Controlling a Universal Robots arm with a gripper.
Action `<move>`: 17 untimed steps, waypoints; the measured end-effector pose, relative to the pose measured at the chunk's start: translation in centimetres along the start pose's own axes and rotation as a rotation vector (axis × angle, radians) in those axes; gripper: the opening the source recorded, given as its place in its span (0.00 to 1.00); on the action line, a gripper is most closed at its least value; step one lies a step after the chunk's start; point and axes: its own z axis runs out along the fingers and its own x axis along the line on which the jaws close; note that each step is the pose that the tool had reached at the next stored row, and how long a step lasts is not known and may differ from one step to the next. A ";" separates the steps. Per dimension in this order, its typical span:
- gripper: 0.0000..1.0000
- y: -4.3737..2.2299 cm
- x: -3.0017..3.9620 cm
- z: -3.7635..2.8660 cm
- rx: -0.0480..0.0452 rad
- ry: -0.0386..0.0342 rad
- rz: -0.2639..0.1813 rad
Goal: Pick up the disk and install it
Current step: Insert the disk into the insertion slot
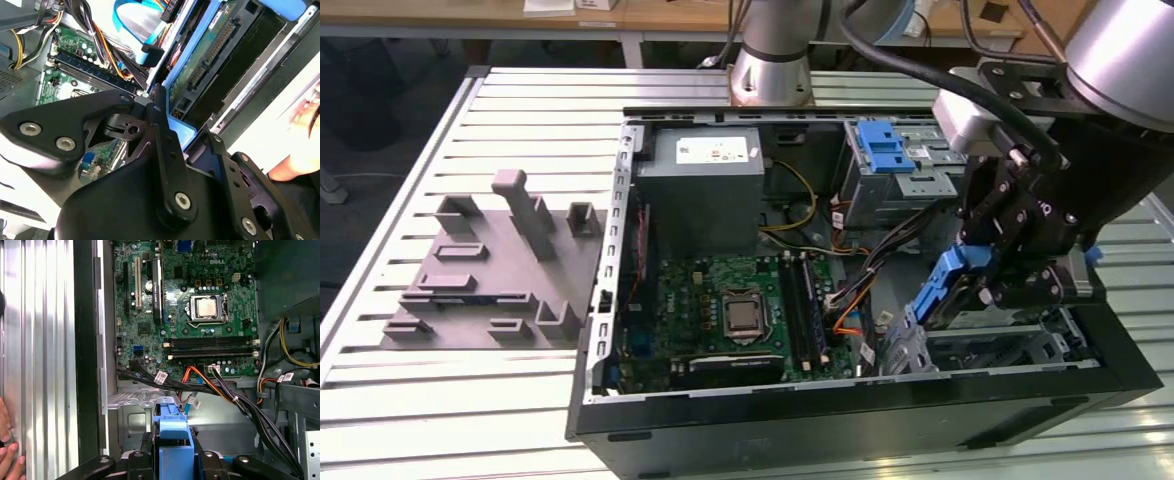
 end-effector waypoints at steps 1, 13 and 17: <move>0.38 0.00 0.00 0.01 -0.0001 0.0004 0.000; 0.36 -0.05 0.01 0.81 -0.0002 0.0005 0.000; 0.25 -0.06 0.01 1.05 0.0071 -0.0001 0.000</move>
